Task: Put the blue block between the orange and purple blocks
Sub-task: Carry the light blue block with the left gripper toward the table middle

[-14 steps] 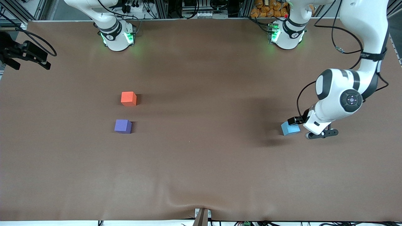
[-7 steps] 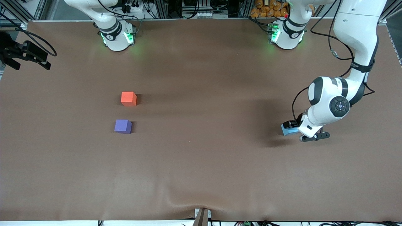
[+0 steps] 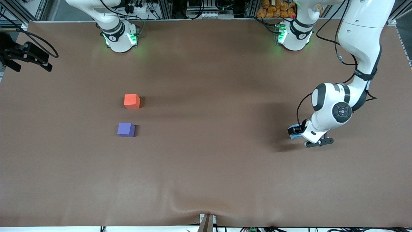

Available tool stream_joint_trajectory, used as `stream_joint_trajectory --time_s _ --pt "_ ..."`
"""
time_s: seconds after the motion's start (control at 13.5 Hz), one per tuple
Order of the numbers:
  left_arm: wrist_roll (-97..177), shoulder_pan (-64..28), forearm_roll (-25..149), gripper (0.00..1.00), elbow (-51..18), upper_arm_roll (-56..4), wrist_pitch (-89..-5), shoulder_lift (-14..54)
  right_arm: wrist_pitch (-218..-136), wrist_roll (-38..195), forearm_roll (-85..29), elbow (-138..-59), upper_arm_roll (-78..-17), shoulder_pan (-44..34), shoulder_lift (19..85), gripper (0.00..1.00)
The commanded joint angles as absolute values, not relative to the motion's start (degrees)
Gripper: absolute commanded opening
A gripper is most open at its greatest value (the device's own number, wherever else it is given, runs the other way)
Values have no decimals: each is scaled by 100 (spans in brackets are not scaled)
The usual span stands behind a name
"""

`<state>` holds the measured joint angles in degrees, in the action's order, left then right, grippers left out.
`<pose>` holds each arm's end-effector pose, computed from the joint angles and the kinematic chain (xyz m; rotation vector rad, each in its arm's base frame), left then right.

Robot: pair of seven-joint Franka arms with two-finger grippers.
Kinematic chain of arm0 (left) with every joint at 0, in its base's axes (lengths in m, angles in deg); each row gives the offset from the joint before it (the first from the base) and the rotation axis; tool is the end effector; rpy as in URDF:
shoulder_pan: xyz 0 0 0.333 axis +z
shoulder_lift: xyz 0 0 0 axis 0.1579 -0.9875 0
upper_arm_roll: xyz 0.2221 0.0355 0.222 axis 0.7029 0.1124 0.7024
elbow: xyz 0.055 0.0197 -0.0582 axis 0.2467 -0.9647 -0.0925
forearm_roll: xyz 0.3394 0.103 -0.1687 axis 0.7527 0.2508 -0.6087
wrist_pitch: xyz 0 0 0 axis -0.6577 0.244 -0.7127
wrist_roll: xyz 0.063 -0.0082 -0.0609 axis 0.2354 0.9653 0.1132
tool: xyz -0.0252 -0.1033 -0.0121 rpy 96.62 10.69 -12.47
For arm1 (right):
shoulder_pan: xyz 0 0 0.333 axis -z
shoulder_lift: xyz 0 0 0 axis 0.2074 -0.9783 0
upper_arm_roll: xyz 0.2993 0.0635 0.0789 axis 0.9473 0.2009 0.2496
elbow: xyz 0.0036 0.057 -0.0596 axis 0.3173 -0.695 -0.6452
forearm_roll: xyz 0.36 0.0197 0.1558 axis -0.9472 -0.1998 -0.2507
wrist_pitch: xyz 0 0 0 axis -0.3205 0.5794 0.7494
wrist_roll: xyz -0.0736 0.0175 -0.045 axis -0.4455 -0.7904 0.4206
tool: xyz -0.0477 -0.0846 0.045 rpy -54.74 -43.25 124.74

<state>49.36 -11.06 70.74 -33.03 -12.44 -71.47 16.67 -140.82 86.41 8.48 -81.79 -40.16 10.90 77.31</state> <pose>0.5928 -0.0716 0.1961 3.1007 0.2564 -0.0984 0.5223 0.0258 0.6914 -3.1355 0.0078 0.0223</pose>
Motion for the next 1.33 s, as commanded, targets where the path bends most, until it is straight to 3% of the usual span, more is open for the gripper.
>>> stream_joint_trajectory --time_s 0.0,0.44,1.26 --pt "5169 -1154 7186 41 -3311 -1274 -7167 1795 -13998 8608 893 -8068 -3949 1162 7687 100" --pt "5782 -1961 7186 41 -2996 -1362 -6393 2297 -14007 8608 893 -8068 -3949 1162 7687 100" --pt "7208 -4001 7186 41 -1292 -1353 -6015 1358 -13998 8617 902 -8068 -3949 1180 7669 100"
